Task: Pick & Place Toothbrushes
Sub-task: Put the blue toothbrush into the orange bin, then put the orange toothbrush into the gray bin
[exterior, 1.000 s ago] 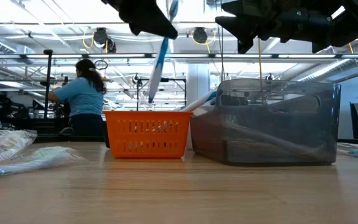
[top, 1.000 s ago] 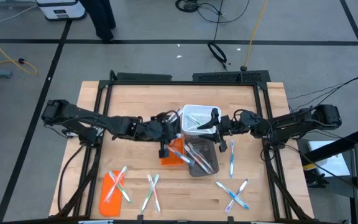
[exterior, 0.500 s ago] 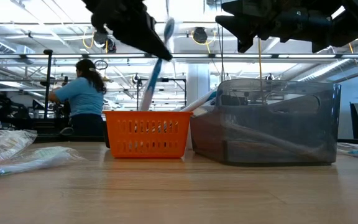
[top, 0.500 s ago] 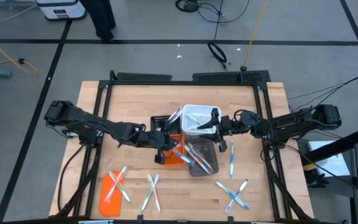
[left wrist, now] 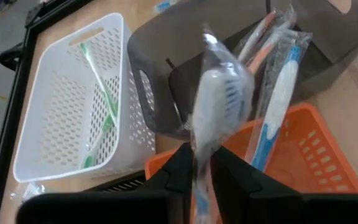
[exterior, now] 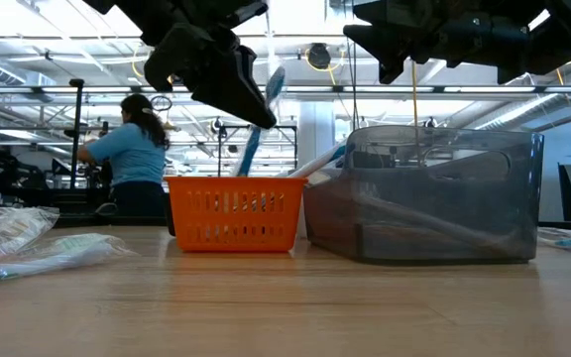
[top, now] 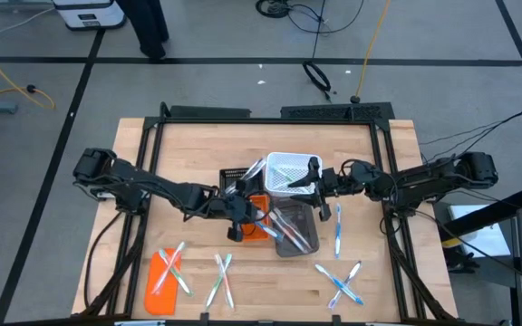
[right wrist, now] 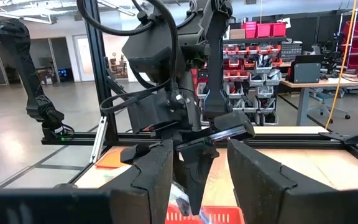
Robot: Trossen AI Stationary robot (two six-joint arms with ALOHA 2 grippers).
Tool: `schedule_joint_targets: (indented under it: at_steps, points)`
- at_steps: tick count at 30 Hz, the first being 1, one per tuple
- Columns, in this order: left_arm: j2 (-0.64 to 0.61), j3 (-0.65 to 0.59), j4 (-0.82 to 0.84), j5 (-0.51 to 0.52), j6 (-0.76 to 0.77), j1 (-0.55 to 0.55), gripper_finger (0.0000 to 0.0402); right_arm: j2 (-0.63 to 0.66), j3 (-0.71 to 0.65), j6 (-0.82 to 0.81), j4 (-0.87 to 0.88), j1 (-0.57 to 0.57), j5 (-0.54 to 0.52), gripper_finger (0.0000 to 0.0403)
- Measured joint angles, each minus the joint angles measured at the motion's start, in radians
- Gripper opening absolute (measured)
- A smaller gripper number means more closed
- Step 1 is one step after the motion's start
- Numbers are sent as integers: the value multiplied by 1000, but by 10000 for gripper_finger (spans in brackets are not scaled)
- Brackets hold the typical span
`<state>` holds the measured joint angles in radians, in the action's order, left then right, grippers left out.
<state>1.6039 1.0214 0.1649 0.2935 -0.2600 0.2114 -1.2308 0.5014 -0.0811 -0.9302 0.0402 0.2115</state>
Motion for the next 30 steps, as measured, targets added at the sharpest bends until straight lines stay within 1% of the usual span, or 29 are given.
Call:
schedule_joint_targets:
  at_steps: [14, 19, 23, 25, 30]
  points:
    - [0, 0, 4, -4, 35, 2, 114, 0, 0, 0, 1, 0, 0, 145]
    - [-1, 0, 18, -5, 80, 18, 124, 0, 0, 0, 1, 0, 0, 145]
    - [-24, 0, 60, -5, 170, 42, 124, 0, 0, 0, 2, 0, 0, 142]
    - [-41, 1, 113, -5, 236, 57, 124, 0, 0, 0, 5, 0, 0, 142]
    - [-96, 1, 224, -13, 492, 99, 124, 0, 0, 0, 20, 0, -1, 144]
